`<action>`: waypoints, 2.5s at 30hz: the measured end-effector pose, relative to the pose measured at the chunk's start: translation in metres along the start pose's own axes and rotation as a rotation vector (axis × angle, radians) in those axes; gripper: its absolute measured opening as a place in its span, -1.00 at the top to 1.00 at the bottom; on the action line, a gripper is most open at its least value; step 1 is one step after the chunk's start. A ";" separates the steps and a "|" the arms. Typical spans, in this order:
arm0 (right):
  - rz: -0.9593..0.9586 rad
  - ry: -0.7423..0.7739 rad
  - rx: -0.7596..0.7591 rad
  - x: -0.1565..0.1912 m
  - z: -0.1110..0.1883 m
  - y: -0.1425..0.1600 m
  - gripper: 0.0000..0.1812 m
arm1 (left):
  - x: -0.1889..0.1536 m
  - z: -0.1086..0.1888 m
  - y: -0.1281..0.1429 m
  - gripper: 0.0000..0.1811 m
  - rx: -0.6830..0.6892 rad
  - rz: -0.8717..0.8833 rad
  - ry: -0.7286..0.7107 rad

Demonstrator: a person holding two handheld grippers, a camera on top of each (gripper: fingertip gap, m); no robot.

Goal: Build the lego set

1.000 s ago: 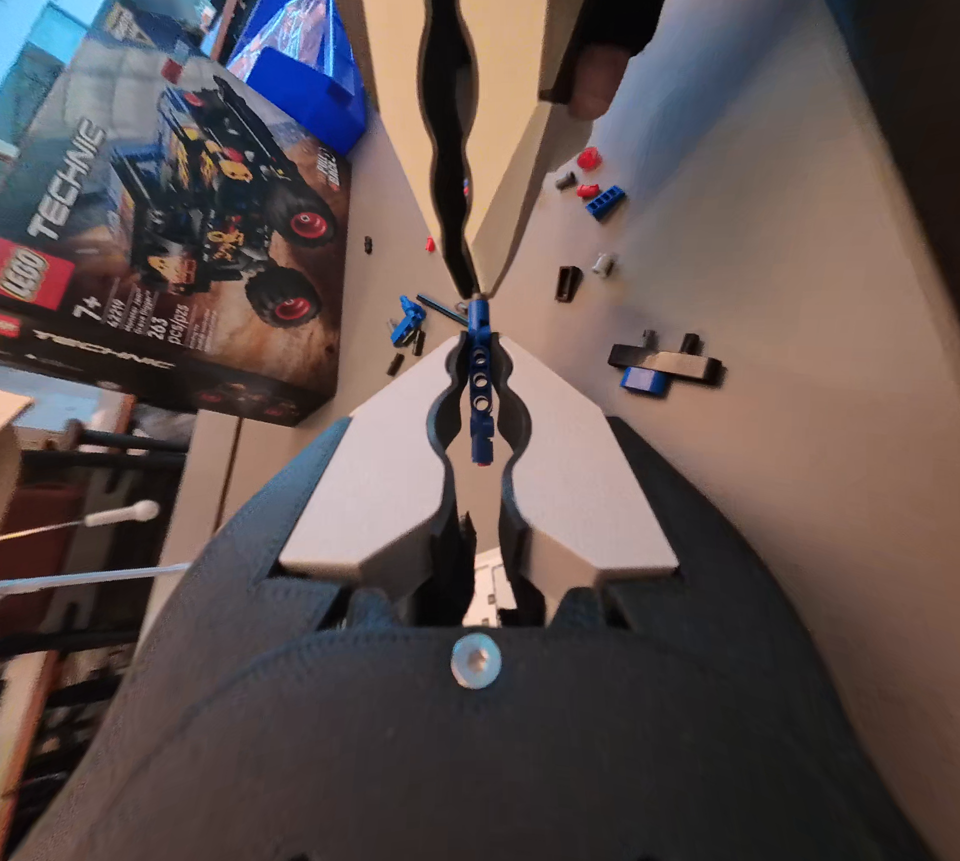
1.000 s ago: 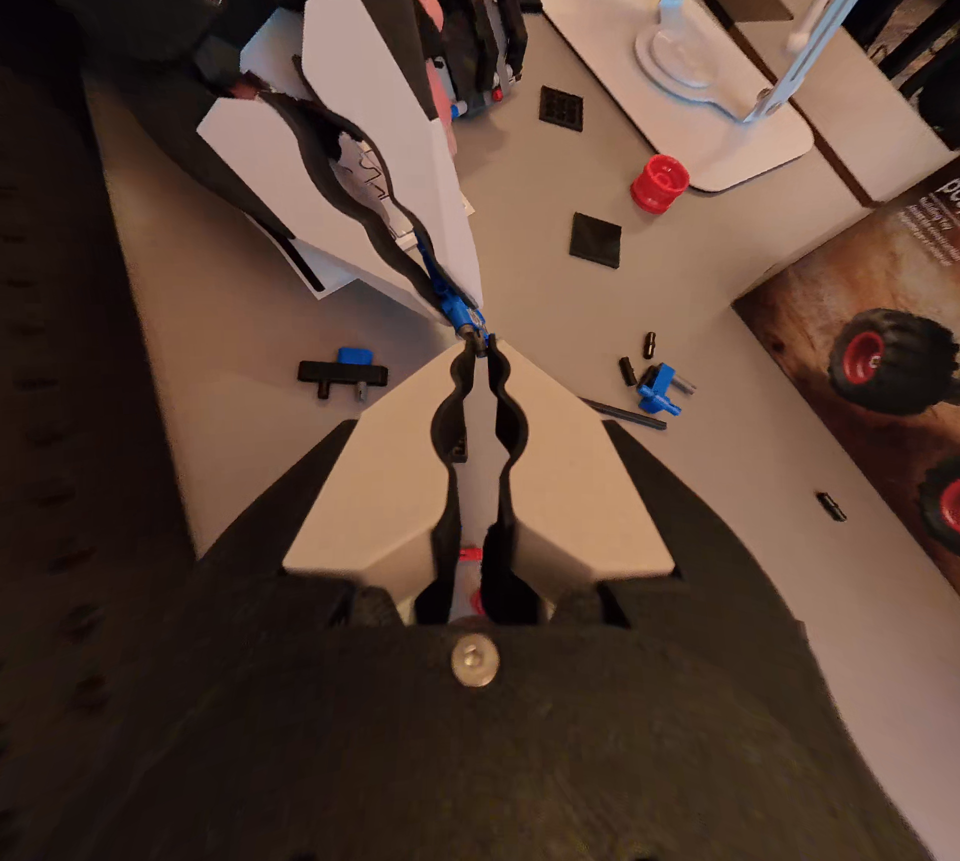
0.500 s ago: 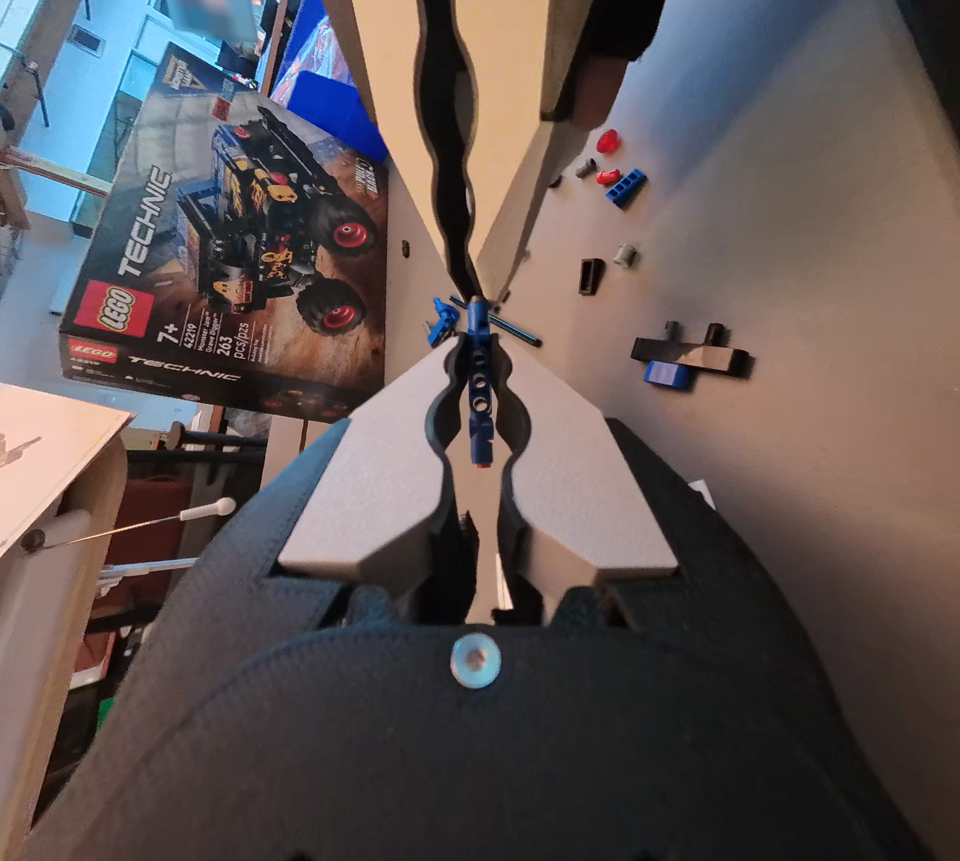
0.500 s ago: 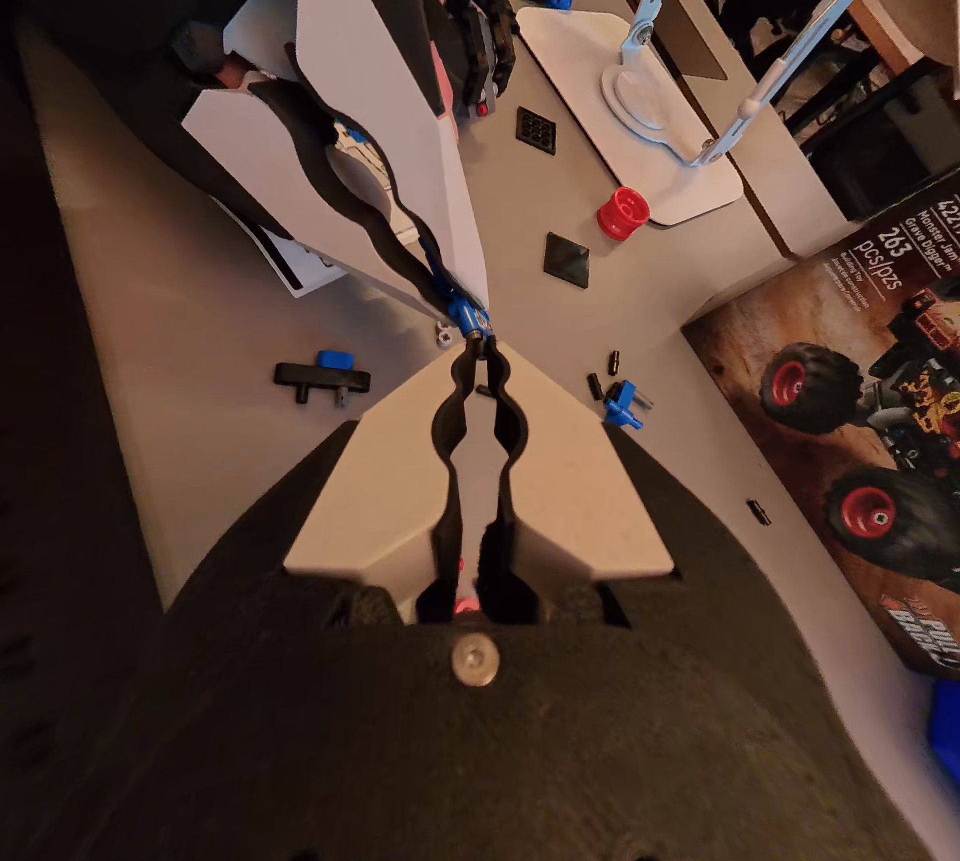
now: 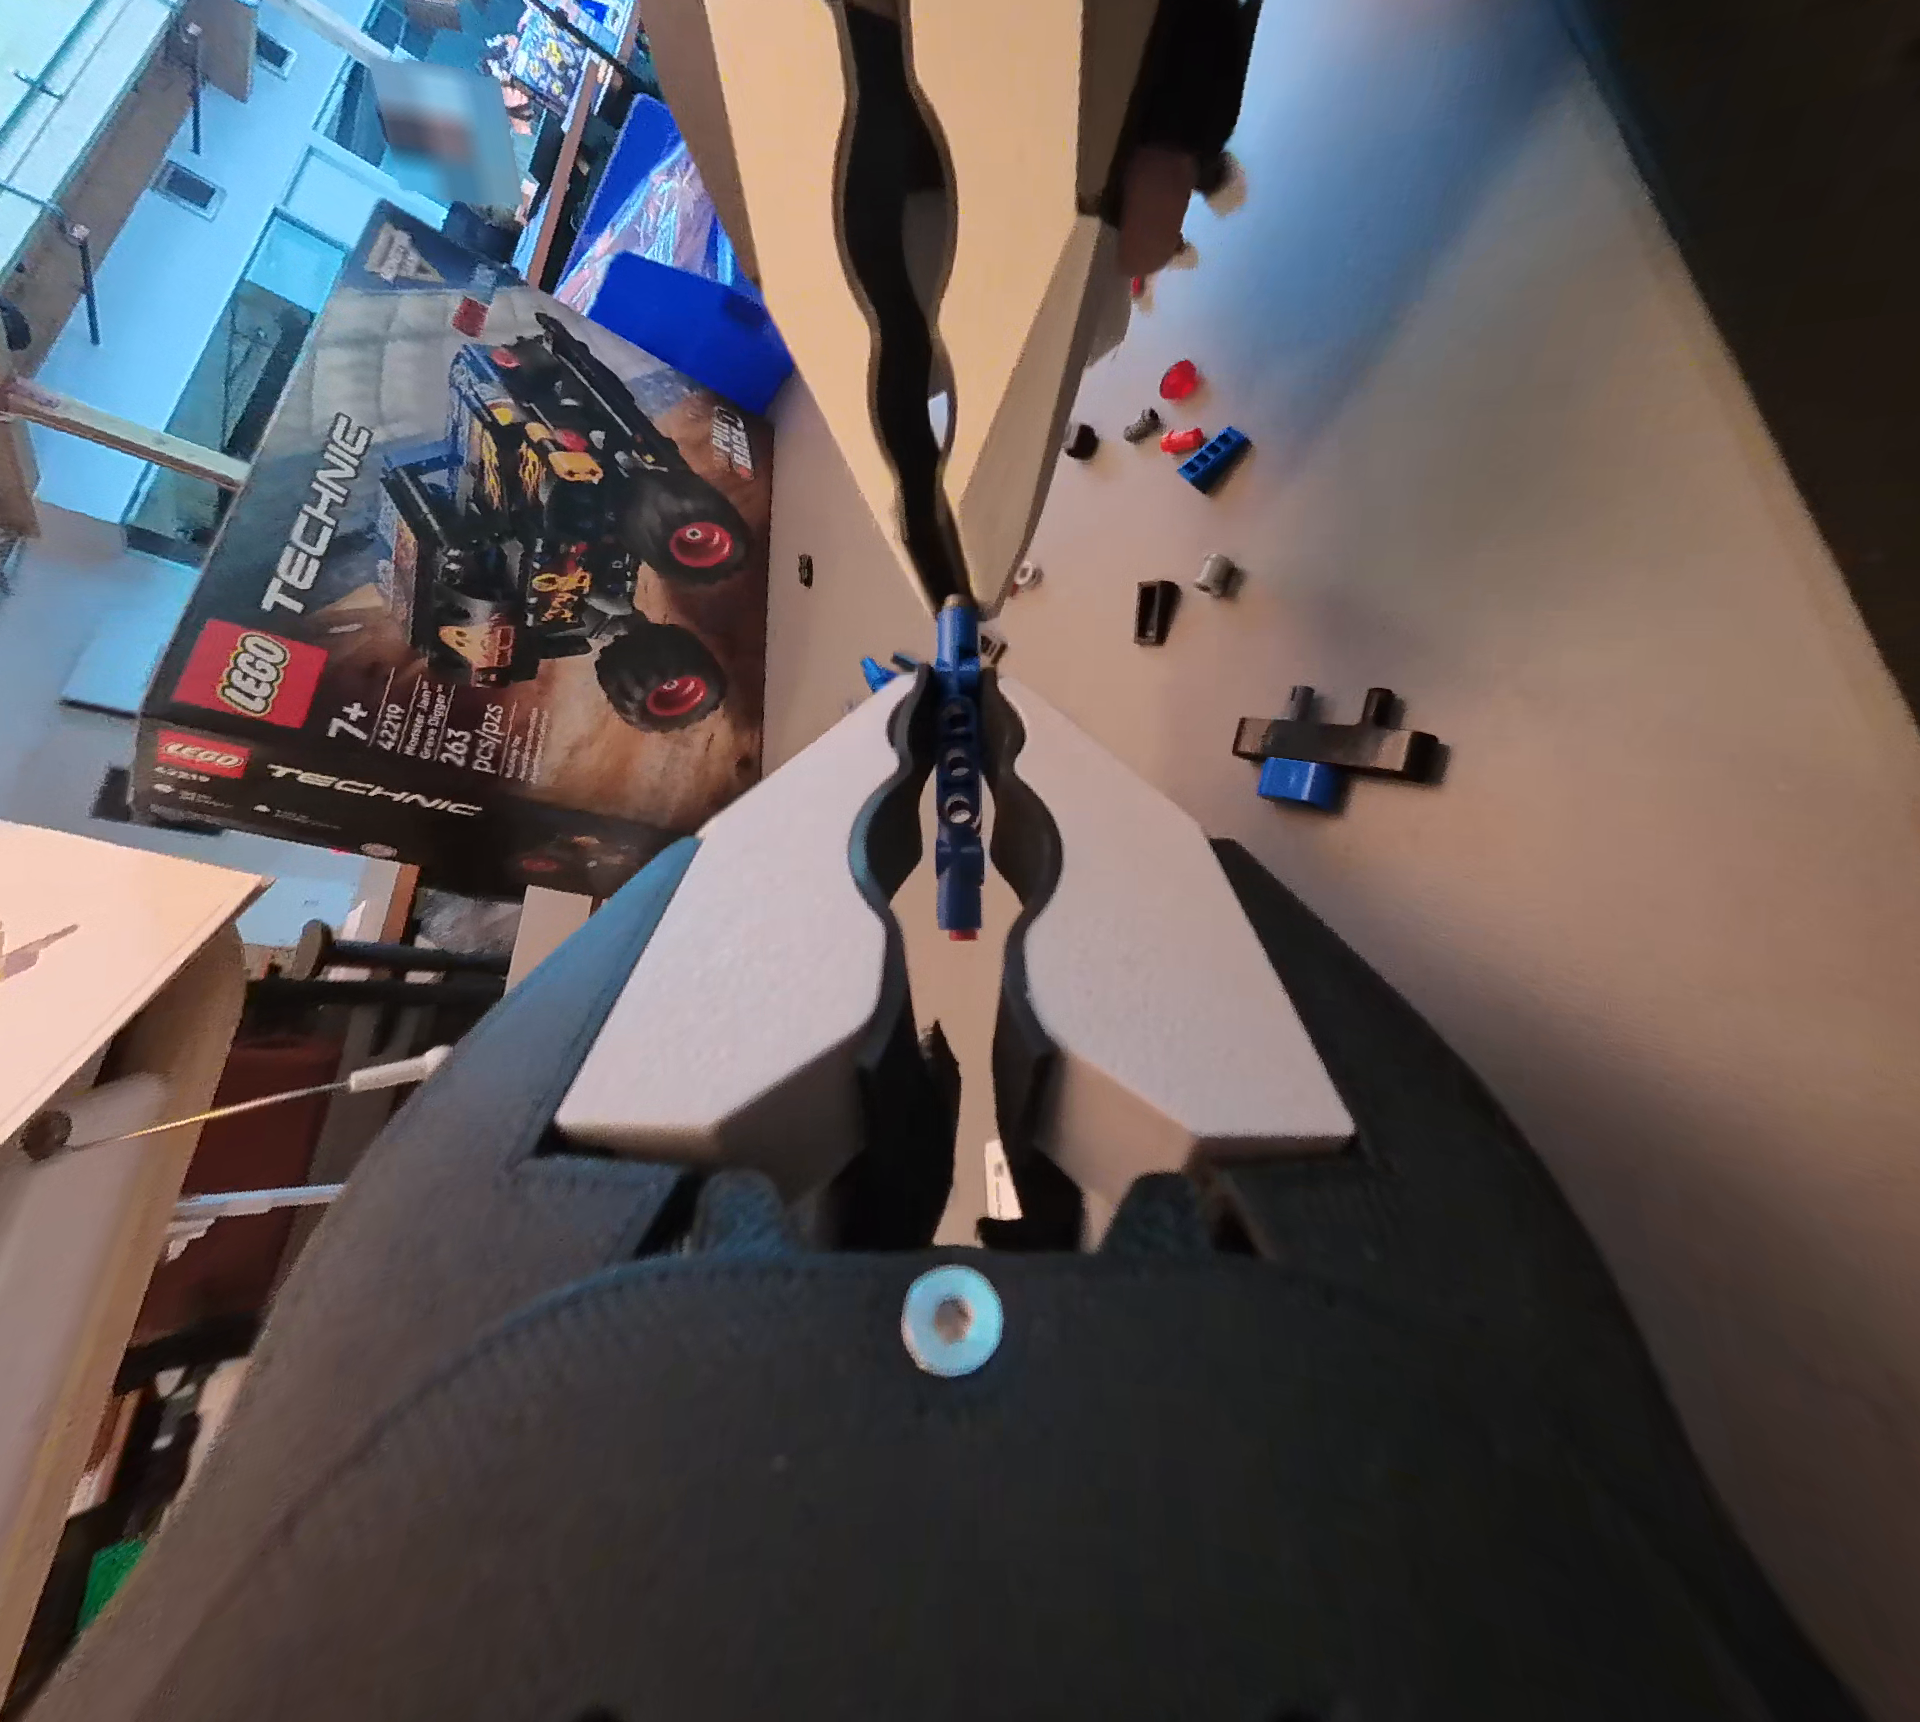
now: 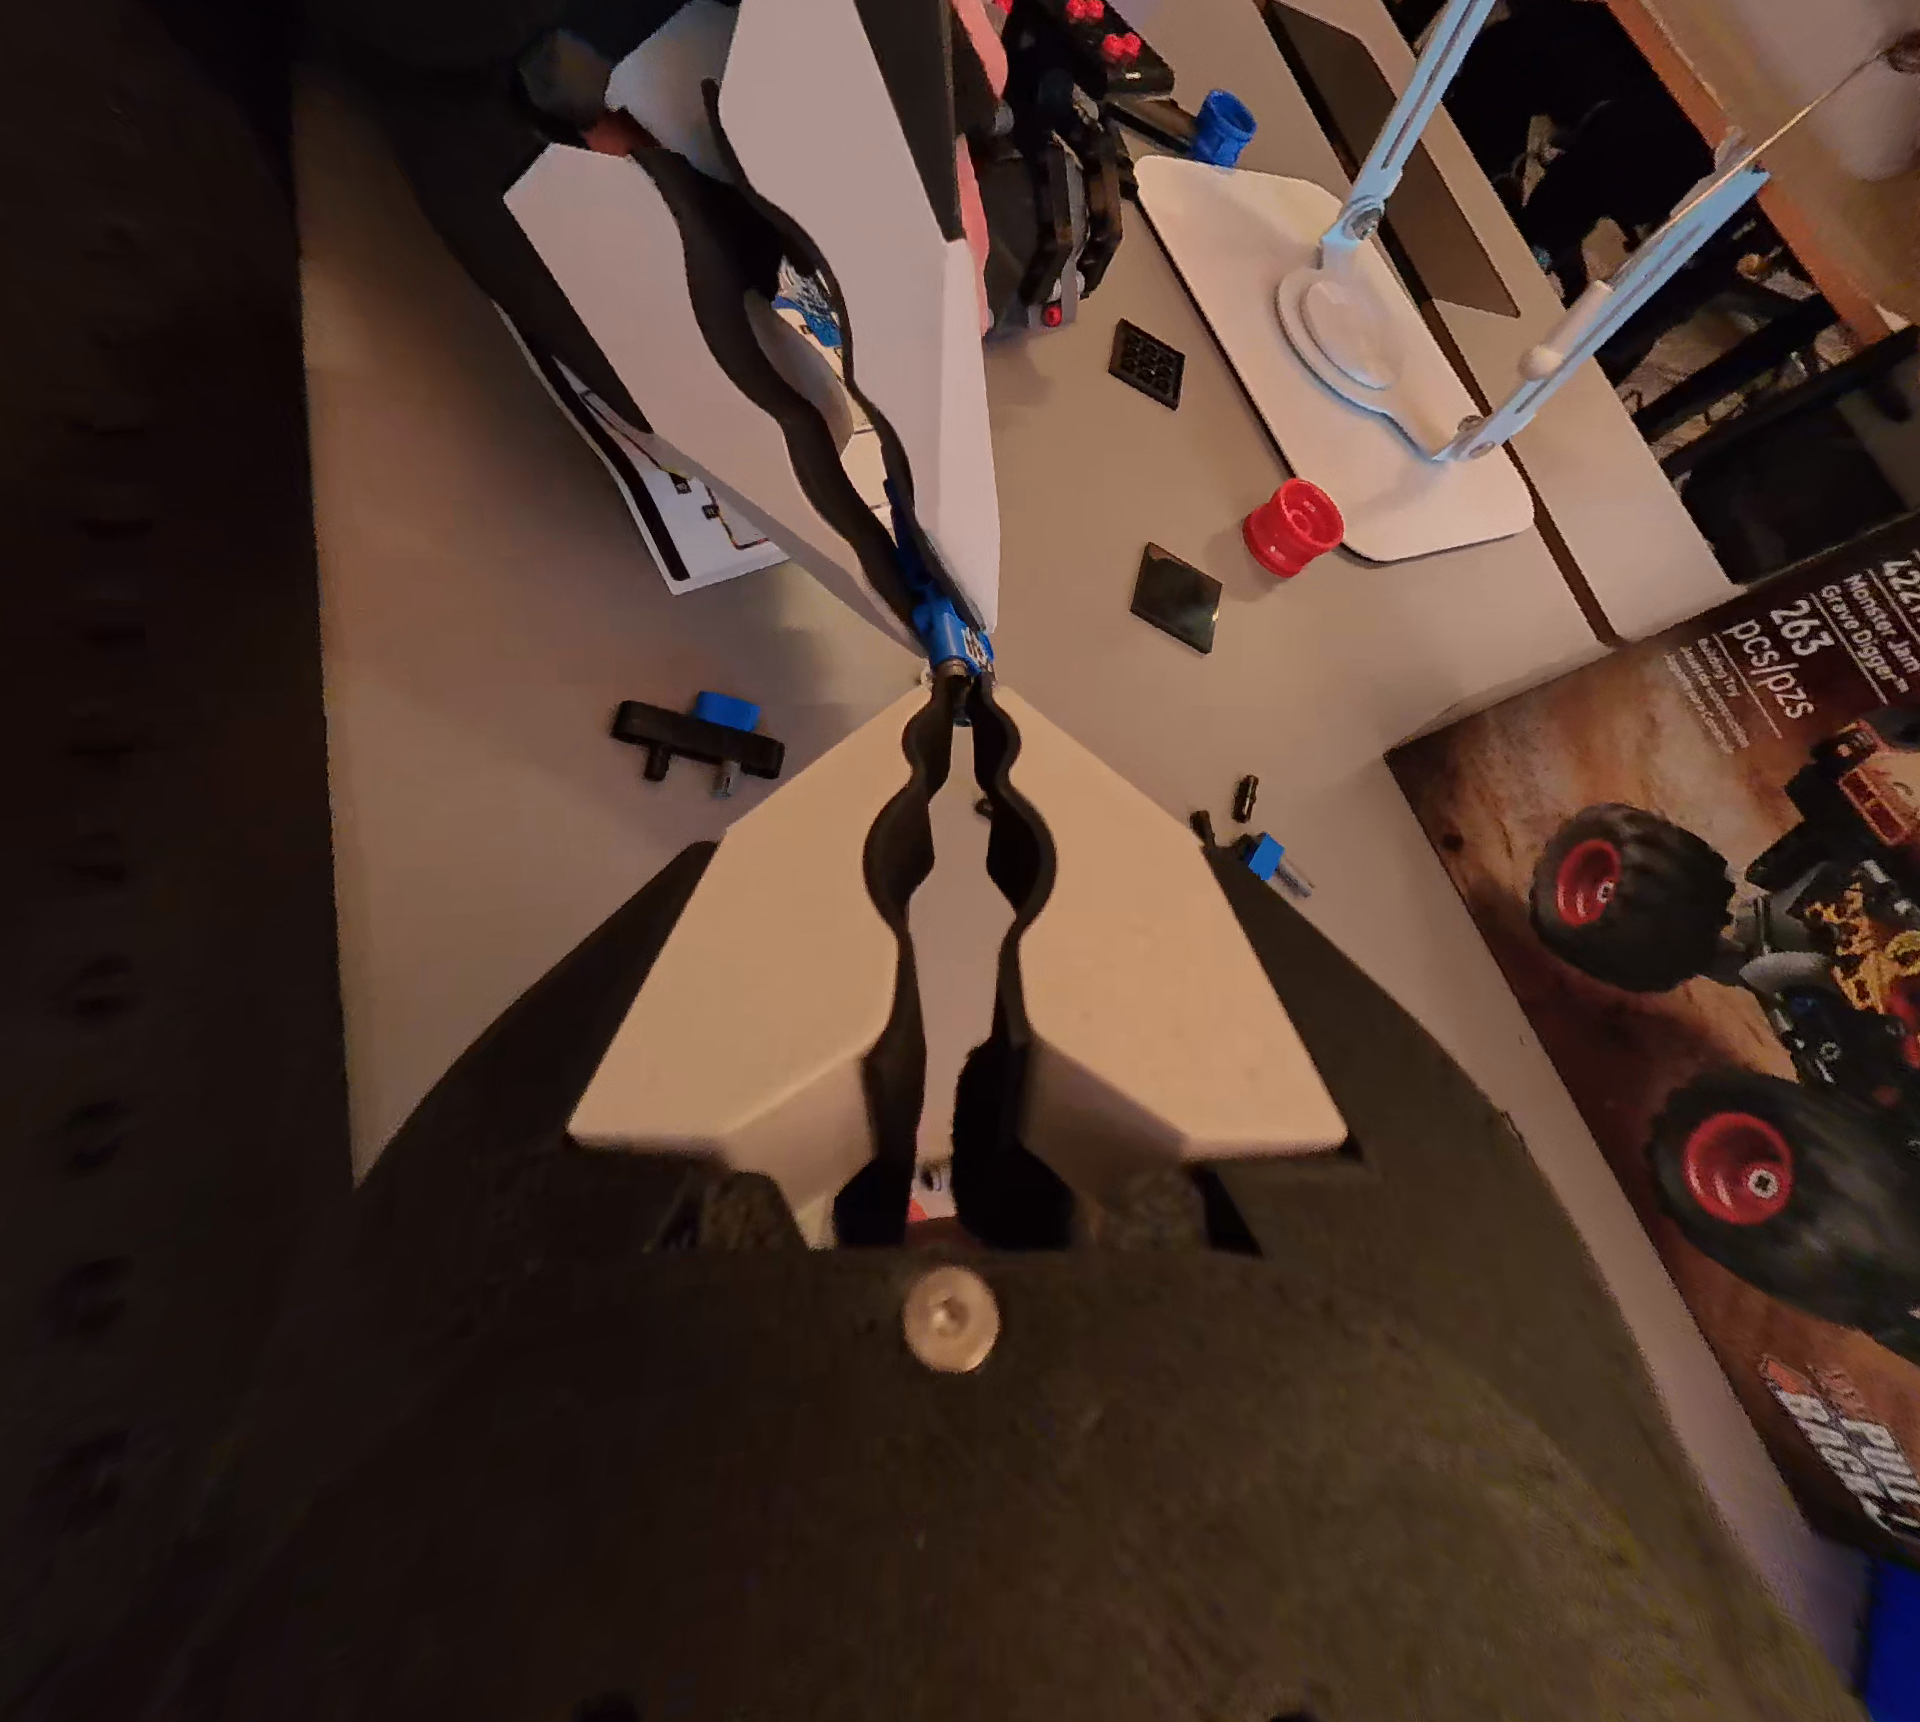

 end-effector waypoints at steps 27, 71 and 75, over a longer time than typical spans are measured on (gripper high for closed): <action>-0.108 -0.099 -0.154 -0.009 0.021 -0.015 0.98 | 0.010 0.009 -0.019 0.94 -0.149 0.055 0.002; -0.206 0.053 -0.149 -0.037 0.013 -0.034 0.88 | 0.036 0.009 -0.015 0.94 -0.166 0.121 -0.052; -0.261 0.147 -0.083 -0.063 0.039 -0.010 0.82 | 0.029 -0.001 -0.005 0.94 -0.101 0.135 -0.009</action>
Point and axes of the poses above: each gripper's, where its closed fingertips meet, z back along the fingers, y out of its underside, x = y × z across the jaws, the point moved 2 cm from there along z, back along the fingers, and after that the axes turned 11 degrees about y, right-handed, at the moved point
